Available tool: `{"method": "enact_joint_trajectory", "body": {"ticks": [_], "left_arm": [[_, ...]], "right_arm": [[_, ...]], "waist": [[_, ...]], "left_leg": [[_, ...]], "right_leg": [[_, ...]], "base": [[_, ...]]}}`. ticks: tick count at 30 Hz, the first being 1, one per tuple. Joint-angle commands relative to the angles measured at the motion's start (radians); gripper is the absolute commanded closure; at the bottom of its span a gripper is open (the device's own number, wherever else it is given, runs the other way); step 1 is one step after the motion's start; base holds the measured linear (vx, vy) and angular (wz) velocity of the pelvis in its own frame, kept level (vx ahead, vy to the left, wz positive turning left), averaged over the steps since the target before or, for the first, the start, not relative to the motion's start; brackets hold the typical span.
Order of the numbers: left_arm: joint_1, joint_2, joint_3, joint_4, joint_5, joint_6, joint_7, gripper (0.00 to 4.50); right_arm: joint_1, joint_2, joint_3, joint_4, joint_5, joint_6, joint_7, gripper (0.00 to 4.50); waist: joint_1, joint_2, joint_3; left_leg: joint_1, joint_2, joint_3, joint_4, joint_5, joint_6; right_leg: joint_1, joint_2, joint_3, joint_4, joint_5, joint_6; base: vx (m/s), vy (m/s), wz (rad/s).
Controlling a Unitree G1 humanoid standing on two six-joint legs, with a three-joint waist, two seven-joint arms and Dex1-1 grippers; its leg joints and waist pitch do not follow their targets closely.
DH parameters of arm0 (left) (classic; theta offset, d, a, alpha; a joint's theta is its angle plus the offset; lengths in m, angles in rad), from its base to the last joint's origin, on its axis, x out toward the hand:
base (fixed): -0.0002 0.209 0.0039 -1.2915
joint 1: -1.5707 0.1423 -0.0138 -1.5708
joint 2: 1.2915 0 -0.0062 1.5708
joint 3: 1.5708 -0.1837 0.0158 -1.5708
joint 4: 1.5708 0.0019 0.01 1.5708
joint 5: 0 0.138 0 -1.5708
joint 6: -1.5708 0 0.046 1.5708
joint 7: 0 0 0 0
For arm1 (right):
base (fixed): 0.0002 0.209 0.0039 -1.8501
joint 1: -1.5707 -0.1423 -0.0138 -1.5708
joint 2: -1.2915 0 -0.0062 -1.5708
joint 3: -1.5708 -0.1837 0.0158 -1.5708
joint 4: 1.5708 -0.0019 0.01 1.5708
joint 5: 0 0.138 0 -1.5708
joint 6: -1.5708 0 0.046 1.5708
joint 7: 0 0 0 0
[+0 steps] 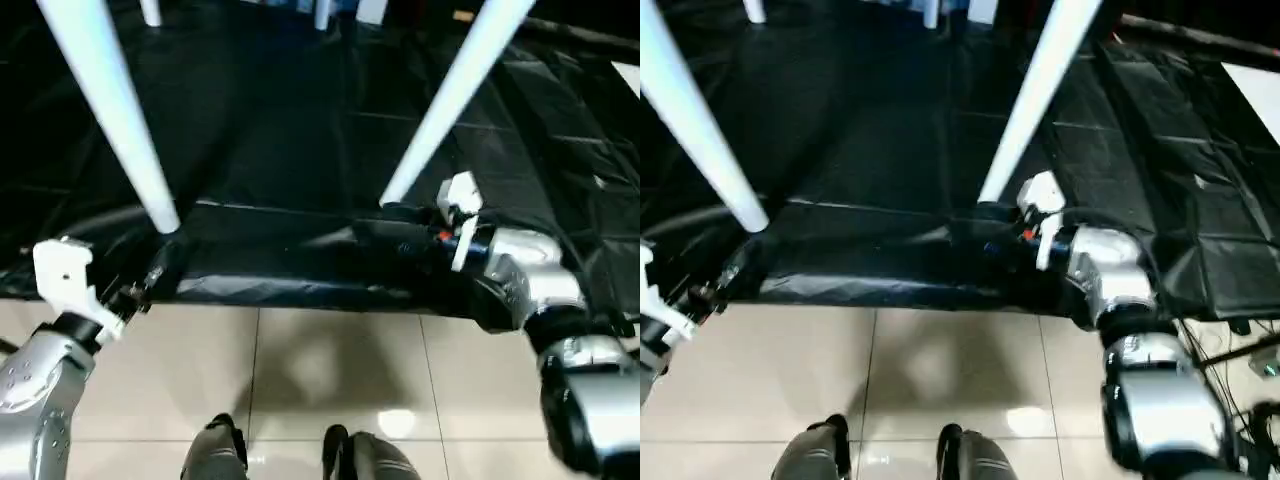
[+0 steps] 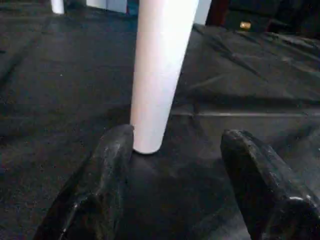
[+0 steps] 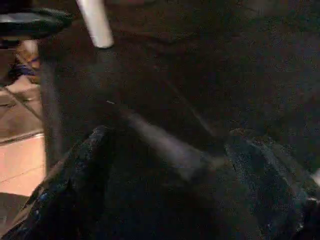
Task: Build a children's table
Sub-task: Flip table
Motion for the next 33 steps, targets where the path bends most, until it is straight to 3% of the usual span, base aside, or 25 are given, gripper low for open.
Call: {"method": "enact_joint_trajectory", "body": {"ticks": [1,4,5,6,9,10,12,14,15,16,17,18,19,20,21,22,23,25,26,29,31,33], "left_arm": [[-0.004,-0.01,-0.027,-0.019,0.004,0.01,0.01,1.34],[-0.011,-0.024,-0.052,-0.05,0.011,0.018,0.019,1.34],[-0.016,-0.037,-0.087,-0.087,0.017,0.024,0.017,1.34],[-0.017,-0.041,-0.099,-0.099,0.015,0.028,0.015,1.34],[-0.019,-0.043,-0.153,-0.128,0.024,0.042,-0.006,1.34],[-0.031,-0.043,-0.185,-0.132,0.034,0.043,-0.02,1.34],[-0.041,-0.045,-0.202,-0.133,0.038,0.044,-0.025,1.34],[-0.098,-0.061,-0.226,-0.105,0.028,0.048,-0.04,1.34],[-0.137,-0.071,-0.235,-0.077,0.021,0.046,-0.049,1.34],[-0.189,-0.077,-0.246,-0.03,0.03,0.038,-0.056,1.34],[-0.209,-0.079,-0.25,-0.01,0.035,0.034,-0.059,1.34],[-0.253,-0.08,-0.255,0.04,0.057,0.019,-0.057,1.34],[-0.275,-0.079,-0.255,0.07,0.07,0.011,-0.05,1.34],[-0.295,-0.077,-0.251,0.099,0.086,-0.002,-0.035,1.34],[-0.357,-0.066,-0.234,0.193,0.134,-0.036,0.017,1.34],[-0.37,-0.063,-0.23,0.212,0.144,-0.042,0.028,1.34],[-0.389,-0.055,-0.222,0.241,0.157,-0.049,0.047,1.34],[-0.41,-0.043,-0.208,0.274,0.171,-0.05,0.075,1.34],[-0.416,-0.033,-0.196,0.294,0.185,-0.045,0.101,1.34],[-0.416,-0.023,-0.182,0.314,0.199,-0.045,0.117,1.34],[-0.408,-0.01,-0.16,0.332,0.217,-0.052,0.146,1.34],[-0.406,-0.004,-0.149,0.351,0.227,-0.068,0.156,1.34]], "right_arm": [[0.026,-0.005,0.005,-0.036,0.015,-0.012,0.003,0.68],[0.065,0.011,-0.007,-0.085,0.017,-0.025,-0.046,0.68],[0.112,0.026,-0.022,-0.154,0.032,-0.025,-0.094,0.68],[0.129,0.03,-0.028,-0.182,0.042,-0.014,-0.099,0.68],[0.223,0.04,-0.048,-0.309,0.063,0.013,-0.149,0.68],[0.281,0.046,-0.065,-0.378,0.057,0.024,-0.204,0.68],[0.314,0.05,-0.075,-0.414,0.048,0.03,-0.24,0.68],[0.374,0.07,-0.108,-0.474,0.04,0.039,-0.327,0.68],[0.402,0.082,-0.122,-0.505,0.041,0.046,-0.369,0.68],[0.445,0.093,-0.126,-0.551,0.043,0.063,-0.405,0.68],[0.462,0.096,-0.125,-0.571,0.045,0.071,-0.417,0.68],[0.498,0.101,-0.119,-0.61,0.04,0.077,-0.436,0.68],[0.516,0.104,-0.113,-0.633,0.038,0.083,-0.441,0.68],[0.53,0.107,-0.109,-0.655,0.041,0.092,-0.442,0.68],[0.568,0.113,-0.093,-0.731,0.052,0.124,-0.453,0.68],[0.578,0.113,-0.089,-0.75,0.055,0.133,-0.457,0.68],[0.593,0.114,-0.083,-0.782,0.061,0.147,-0.462,0.68],[0.617,0.115,-0.077,-0.831,0.068,0.167,-0.474,0.68],[0.636,0.117,-0.078,-0.862,0.071,0.178,-0.49,0.68],[0.657,0.118,-0.081,-0.895,0.076,0.192,-0.513,0.68],[0.68,0.122,-0.089,-0.931,0.084,0.207,-0.538,0.68],[0.693,0.123,-0.091,-0.955,0.088,0.223,-0.551,0.68]], "waist": [[0.001,0.033,-0.087],[0.005,0.032,-0.097],[0.003,0.021,-0.105],[0.009,0.026,-0.104],[0.011,0.009,-0.119],[0.014,0.011,-0.117],[0.016,0.013,-0.118],[0.02,0.012,-0.124],[0.021,0.025,-0.127],[0.021,0.017,-0.122],[0.026,0.023,-0.127],[0.026,0.02,-0.123],[0.026,0.031,-0.129],[0.025,0.037,-0.131],[0.023,0.039,-0.132],[0.024,0.036,-0.139],[0.024,0.054,-0.145],[0.018,0.051,-0.15],[0.02,0.061,-0.157],[0.022,0.064,-0.161],[0.023,0.068,-0.165],[0.023,0.065,-0.169]], "left_leg": [[0.058,0.059,-0.03,-0.073,-0.165,0.06],[0.06,0.059,-0.029,-0.071,-0.148,0.051],[0.059,0.058,-0.028,-0.067,-0.132,0.056],[0.06,0.06,-0.027,-0.066,-0.115,0.058],[0.056,0.057,-0.027,-0.063,-0.095,0.068],[0.055,0.056,-0.027,-0.063,-0.084,0.067],[0.057,0.054,-0.026,-0.064,-0.093,0.059],[0.056,0.051,-0.026,-0.065,-0.144,0.028],[0.059,0.051,-0.029,-0.067,-0.181,0.01],[0.056,0.048,-0.026,-0.07,-0.203,0.003],[0.065,0.047,-0.028,-0.07,-0.254,-0.019],[0.063,0.046,-0.03,-0.073,-0.275,-0.024],[0.064,0.047,-0.039,-0.078,-0.34,-0.051],[0.062,0.047,-0.044,-0.079,-0.357,-0.057],[0.057,0.043,-0.048,-0.082,-0.379,-0.061],[0.061,0.044,-0.048,-0.08,-0.383,-0.062],[0.054,0.044,-0.055,-0.081,-0.376,-0.062],[0.045,0.042,-0.059,-0.083,-0.361,-0.057],[0.05,0.043,-0.059,-0.081,-0.354,-0.053],[0.059,0.043,-0.053,-0.078,-0.364,-0.039],[0.058,0.043,-0.054,-0.079,-0.378,-0.038],[0.055,0.041,-0.055,-0.08,-0.376,-0.033]], "right_leg": [[0.043,-0.064,0.054,-0.055,-0.105,-0.273],[0.046,-0.065,0.056,-0.052,-0.083,-0.273],[0.049,-0.065,0.054,-0.049,-0.067,-0.28],[0.047,-0.066,0.056,-0.045,-0.046,-0.276],[0.056,-0.064,0.055,-0.044,-0.04,-0.261],[0.056,-0.065,0.057,-0.044,-0.037,-0.254],[0.052,-0.062,0.057,-0.048,-0.062,-0.237],[0.051,-0.064,0.06,-0.056,-0.133,-0.212],[0.049,-0.065,0.059,-0.058,-0.168,-0.21],[0.046,-0.063,0.06,-0.067,-0.199,-0.194],[0.042,-0.062,0.06,-0.073,-0.249,-0.174],[0.04,-0.062,0.061,-0.078,-0.279,-0.158],[0.044,-0.066,0.058,-0.087,-0.358,-0.127],[0.047,-0.067,0.056,-0.086,-0.371,-0.124],[0.053,-0.066,0.056,-0.094,-0.415,-0.1],[0.053,-0.068,0.055,-0.093,-0.424,-0.091],[0.06,-0.073,0.055,-0.088,-0.431,-0.088],[0.065,-0.069,0.05,-0.09,-0.417,-0.086],[0.063,-0.069,0.049,-0.088,-0.391,-0.098],[0.053,-0.065,0.05,-0.089,-0.347,-0.128],[0.054,-0.065,0.049,-0.09,-0.353,-0.135],[0.057,-0.062,0.048,-0.088,-0.342,-0.126]], "base": [[0.0,0.0,0.0],[0.0,0.0,0.0],[0.0,0.0,0.0],[0.0,0.0,0.0],[0.0,0.0,0.0],[0.0,0.0,0.0],[0.0,0.0,0.0],[0.0,0.0,0.0],[0.0,0.0,0.0],[0.0,0.0,0.0],[0.0,0.0,0.0],[0.0,0.0,0.0],[0.0,0.0,0.0],[0.0,0.0,0.0],[0.0,0.0,0.0],[0.0,0.0,0.0],[0.0,0.0,0.0],[0.0,0.0,0.0],[0.0,0.0,0.0],[0.0,0.0,0.0],[0.0,0.0,0.0],[0.0,0.0,0.0]]}}
